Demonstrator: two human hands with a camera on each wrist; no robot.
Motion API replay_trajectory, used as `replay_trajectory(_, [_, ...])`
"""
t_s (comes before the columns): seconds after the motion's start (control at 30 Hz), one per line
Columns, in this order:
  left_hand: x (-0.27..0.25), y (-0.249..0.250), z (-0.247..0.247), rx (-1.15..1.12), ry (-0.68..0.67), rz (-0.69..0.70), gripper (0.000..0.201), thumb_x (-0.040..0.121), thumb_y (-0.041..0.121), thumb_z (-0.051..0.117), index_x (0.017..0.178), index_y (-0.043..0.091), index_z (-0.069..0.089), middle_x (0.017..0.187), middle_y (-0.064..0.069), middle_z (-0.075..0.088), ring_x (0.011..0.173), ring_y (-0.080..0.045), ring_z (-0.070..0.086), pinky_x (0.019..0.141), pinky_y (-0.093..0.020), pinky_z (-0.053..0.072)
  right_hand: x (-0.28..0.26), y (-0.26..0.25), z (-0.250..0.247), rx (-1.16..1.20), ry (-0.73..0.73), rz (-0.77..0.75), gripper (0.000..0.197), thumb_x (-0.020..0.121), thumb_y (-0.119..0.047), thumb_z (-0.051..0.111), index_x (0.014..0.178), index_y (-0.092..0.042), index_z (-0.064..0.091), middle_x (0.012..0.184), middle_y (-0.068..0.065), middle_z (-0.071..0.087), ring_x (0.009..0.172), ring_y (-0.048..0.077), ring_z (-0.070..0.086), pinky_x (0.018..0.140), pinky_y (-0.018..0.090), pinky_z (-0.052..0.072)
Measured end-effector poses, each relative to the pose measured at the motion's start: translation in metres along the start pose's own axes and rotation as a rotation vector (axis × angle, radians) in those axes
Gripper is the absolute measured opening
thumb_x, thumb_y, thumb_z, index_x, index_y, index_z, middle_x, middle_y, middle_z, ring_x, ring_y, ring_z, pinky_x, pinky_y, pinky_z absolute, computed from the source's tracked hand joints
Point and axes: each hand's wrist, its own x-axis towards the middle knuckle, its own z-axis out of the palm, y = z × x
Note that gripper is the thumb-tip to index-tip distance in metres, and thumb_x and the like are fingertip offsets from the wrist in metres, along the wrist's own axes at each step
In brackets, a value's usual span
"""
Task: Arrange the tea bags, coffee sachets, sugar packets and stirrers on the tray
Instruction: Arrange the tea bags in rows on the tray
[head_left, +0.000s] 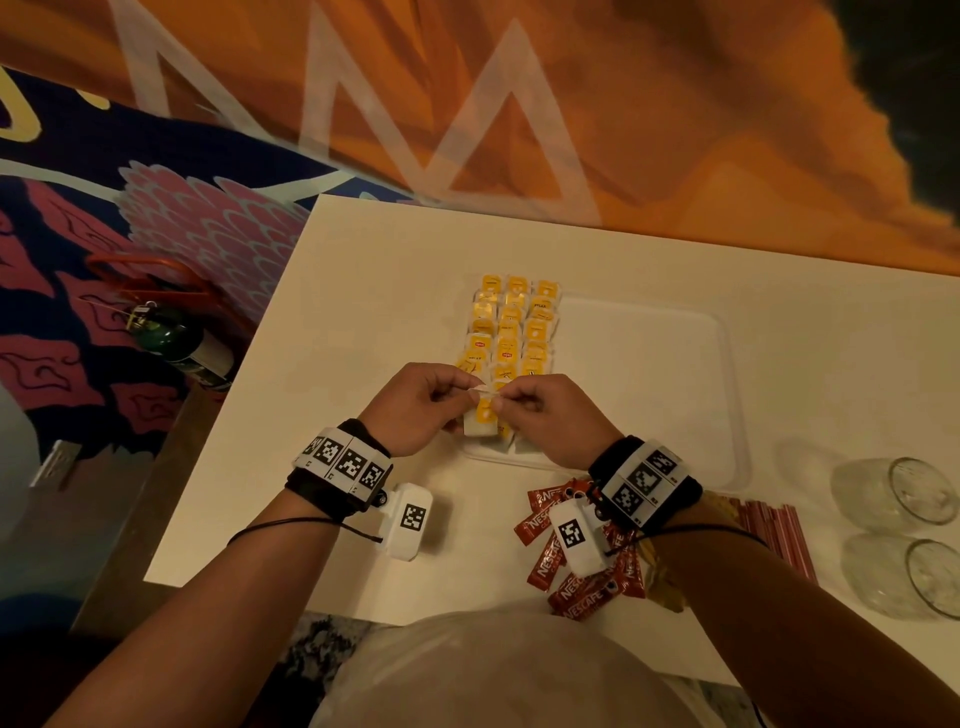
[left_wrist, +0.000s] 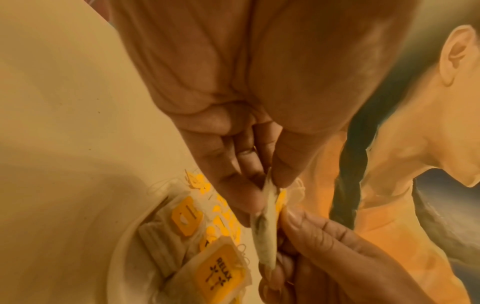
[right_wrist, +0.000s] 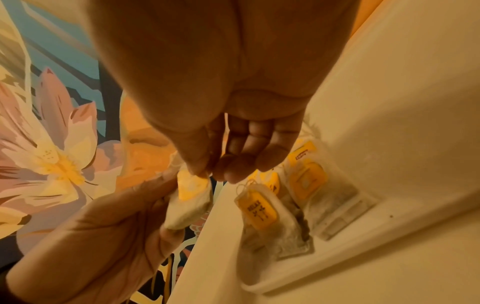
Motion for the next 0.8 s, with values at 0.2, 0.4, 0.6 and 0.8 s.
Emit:
replay_trajectory(0.2, [-0.001,-0.001,0.004,-0.018,0.002,0.041,0.014,0.09,0.011,0.071,0.104,0.012,0.073,0.088,-0.019,0.073,0.071,-0.021,0.064,0.067,-0.033,0.057,0.0,0.001,0.005,0.026,0.08,-0.001,0.021,0.098,-0.03,0.065,0.086,-0.016,0.074,0.067,0.002,0.067,0.06,0.01,0.06,0.062,0.03,0.051])
replay_trajectory(0.4, [0.009,-0.016,-0.007,0.261,0.028,0.064,0.007,0.088,0.013,0.073,0.094,0.016,0.074,0.076,-0.002,0.071,0.067,-0.01,0.063,0.067,-0.023,0.052,0.001,0.005,0.004,0.008,0.081,0.03,0.013,0.096,-0.025,0.066,0.093,-0.018,0.076,0.079,-0.003,0.073,0.066,0.002,0.062,0.066,0.024,0.053])
replay_trajectory(0.6, [0.017,-0.033,-0.01,0.433,-0.018,-0.026,0.012,0.087,0.01,0.074,0.098,0.014,0.074,0.082,-0.003,0.073,0.072,-0.011,0.064,0.074,-0.026,0.053,-0.006,0.019,-0.011,-0.052,0.105,0.087,0.015,0.097,-0.025,0.064,0.093,-0.018,0.076,0.075,-0.016,0.068,0.068,-0.002,0.062,0.071,0.021,0.048])
replay_trajectory(0.8, [0.018,-0.036,-0.007,0.541,-0.036,-0.023,0.015,0.086,0.015,0.076,0.1,0.016,0.074,0.086,-0.002,0.07,0.075,-0.012,0.062,0.072,-0.021,0.049,-0.02,0.03,-0.026,-0.083,0.156,0.102,0.015,0.097,-0.024,0.064,0.099,-0.016,0.076,0.081,-0.017,0.069,0.07,-0.005,0.062,0.071,0.018,0.048])
